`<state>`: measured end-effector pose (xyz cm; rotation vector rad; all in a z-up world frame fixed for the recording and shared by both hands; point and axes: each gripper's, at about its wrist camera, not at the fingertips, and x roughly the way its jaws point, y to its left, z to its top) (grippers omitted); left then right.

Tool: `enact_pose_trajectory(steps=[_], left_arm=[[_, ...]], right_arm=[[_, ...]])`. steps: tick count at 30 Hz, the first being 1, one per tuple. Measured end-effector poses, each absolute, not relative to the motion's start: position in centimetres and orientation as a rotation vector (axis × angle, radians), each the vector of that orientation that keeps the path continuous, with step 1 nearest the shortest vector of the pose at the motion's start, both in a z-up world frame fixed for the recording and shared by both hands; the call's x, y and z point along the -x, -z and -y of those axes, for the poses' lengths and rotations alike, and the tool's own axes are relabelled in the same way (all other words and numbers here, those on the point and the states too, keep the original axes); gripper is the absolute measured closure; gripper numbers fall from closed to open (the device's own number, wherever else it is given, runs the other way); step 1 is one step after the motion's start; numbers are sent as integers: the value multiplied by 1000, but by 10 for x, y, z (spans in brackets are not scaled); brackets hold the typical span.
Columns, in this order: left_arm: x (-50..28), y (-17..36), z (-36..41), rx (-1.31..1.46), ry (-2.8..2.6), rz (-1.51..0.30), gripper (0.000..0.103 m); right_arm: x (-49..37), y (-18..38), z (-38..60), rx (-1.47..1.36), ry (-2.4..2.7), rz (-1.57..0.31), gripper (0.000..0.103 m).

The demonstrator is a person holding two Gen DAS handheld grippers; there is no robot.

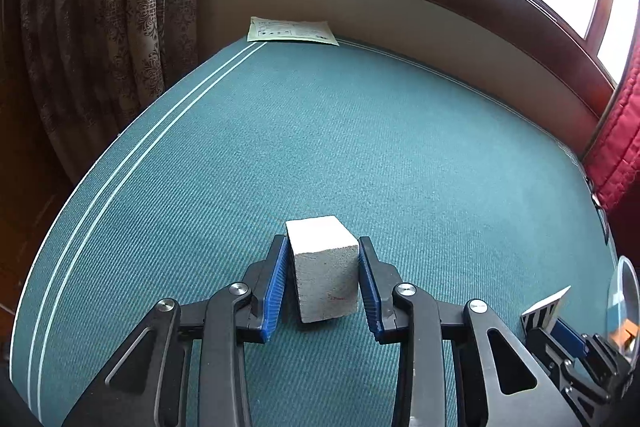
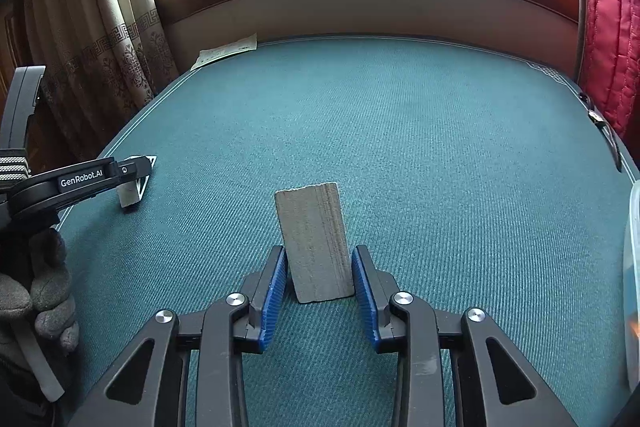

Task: Organize rigid objects

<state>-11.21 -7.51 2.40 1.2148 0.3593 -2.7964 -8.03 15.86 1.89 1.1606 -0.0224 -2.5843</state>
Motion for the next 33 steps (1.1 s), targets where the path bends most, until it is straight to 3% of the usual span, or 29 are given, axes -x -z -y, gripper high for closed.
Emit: enact_pose_trajectory(steps=[21, 33], left_arm=[[77, -24, 37, -1279, 2903, -304, 68], [67, -21, 26, -1298, 2923, -285, 68]], right_arm=[[58, -40, -186, -1121, 2676, 149, 72], [53, -33, -183, -1126, 2693, 108, 71]])
